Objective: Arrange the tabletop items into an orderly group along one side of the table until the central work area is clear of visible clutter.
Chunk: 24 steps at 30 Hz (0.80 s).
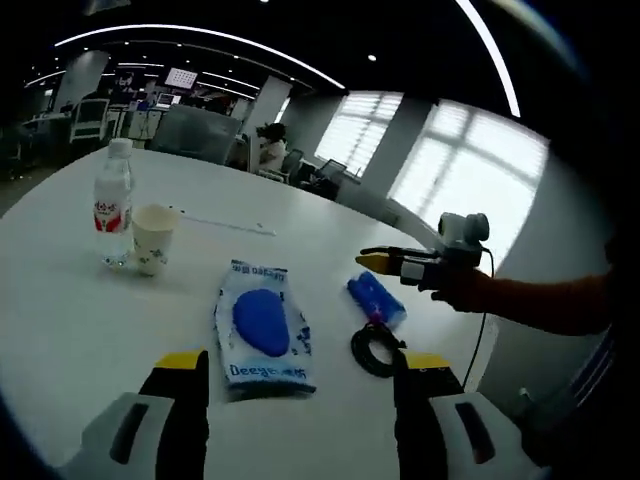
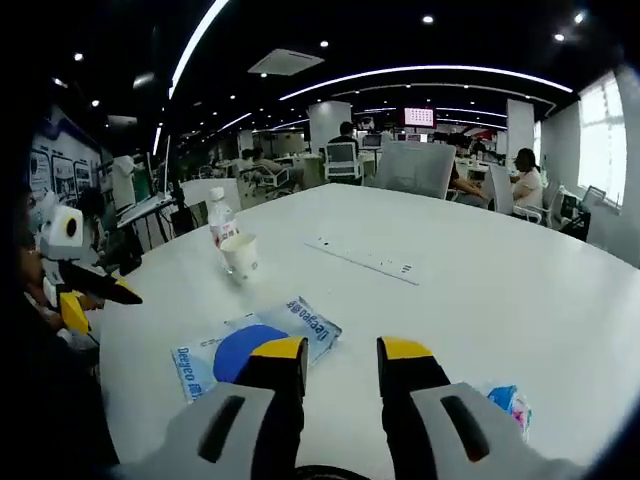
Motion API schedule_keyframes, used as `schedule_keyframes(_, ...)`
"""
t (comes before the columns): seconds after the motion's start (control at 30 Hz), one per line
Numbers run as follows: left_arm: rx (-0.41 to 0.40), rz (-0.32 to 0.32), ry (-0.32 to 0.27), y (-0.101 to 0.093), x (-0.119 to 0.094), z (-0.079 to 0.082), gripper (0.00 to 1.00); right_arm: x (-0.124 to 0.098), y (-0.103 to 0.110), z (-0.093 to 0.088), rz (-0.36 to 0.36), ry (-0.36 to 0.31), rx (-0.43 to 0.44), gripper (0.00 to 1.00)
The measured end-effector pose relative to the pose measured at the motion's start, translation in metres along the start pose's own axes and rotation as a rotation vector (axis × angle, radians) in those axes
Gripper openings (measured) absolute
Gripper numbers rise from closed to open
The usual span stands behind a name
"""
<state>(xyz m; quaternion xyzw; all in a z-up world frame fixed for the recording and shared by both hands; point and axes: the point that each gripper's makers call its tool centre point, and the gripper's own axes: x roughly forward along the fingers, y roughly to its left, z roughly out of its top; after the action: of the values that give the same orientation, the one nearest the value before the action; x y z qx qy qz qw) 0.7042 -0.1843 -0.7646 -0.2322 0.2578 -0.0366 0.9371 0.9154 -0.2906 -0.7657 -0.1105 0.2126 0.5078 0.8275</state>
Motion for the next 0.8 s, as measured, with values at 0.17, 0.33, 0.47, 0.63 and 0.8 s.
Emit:
schedule_keyframes(0.17,-0.038,0.030,0.031,0.004,0.005,-0.012,0.74,0.019,0.001,-0.009,0.048,0.042,-0.006,0.25)
schedule_keyframes(0.33,-0.054,0.038,0.069,-0.003,0.013,-0.024,0.74,0.034,0.001,-0.018,0.061,0.080,-0.014,0.25)
schedule_keyframes(0.47,-0.063,0.043,0.103,-0.003,0.022,-0.034,0.74,0.042,0.001,-0.017,0.068,0.098,-0.022,0.25)
schedule_keyframes(0.63,-0.094,0.049,0.147,0.000,0.033,-0.045,0.72,0.052,0.000,-0.017,0.072,0.109,-0.022,0.25)
schedule_keyframes(0.8,-0.142,0.049,0.178,-0.001,0.042,-0.053,0.68,0.064,-0.003,-0.019,0.069,0.119,-0.018,0.24)
